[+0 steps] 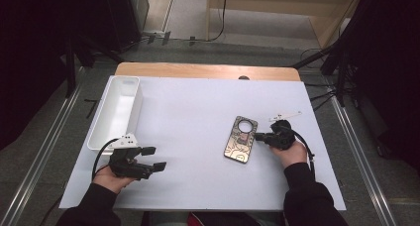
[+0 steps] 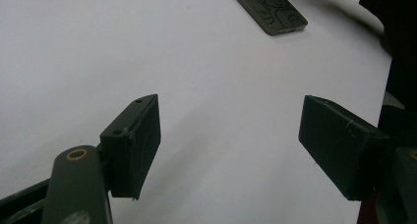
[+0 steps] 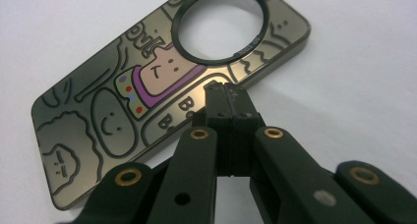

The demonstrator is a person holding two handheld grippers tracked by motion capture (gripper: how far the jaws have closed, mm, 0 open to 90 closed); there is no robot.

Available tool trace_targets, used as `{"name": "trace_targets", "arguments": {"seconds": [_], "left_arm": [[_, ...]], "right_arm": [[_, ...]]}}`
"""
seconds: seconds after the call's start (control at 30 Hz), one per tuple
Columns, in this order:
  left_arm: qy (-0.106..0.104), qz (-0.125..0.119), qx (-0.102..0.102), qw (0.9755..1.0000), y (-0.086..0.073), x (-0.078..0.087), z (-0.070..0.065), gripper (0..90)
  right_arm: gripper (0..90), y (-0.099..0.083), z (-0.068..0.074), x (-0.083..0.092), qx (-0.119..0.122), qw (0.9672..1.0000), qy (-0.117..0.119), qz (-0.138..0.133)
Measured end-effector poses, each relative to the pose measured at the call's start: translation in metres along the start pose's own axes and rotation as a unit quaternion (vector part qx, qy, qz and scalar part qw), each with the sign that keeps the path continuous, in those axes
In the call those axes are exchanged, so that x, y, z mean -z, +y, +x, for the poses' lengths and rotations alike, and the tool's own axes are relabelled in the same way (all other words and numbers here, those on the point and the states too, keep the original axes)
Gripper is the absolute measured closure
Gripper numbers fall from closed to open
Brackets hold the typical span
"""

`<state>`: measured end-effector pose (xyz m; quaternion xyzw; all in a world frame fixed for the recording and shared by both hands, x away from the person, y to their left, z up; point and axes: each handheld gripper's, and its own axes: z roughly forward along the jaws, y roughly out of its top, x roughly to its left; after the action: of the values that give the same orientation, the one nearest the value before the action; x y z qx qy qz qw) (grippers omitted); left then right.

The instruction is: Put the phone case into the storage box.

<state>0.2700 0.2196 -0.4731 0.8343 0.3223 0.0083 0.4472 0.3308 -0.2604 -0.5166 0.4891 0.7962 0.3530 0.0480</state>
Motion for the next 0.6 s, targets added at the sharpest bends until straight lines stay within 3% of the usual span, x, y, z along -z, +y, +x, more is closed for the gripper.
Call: {"name": "trace_targets", "arguments": {"seconds": [0.6], "left_arm": [[0.0, -0.003, 0.0, 1.0, 0.0, 0.001, 0.0, 23.6]], "right_arm": [[88.0, -0.002, 0.017, -0.007, 0.011, 0.9992, 0.035, 0.015]]}}
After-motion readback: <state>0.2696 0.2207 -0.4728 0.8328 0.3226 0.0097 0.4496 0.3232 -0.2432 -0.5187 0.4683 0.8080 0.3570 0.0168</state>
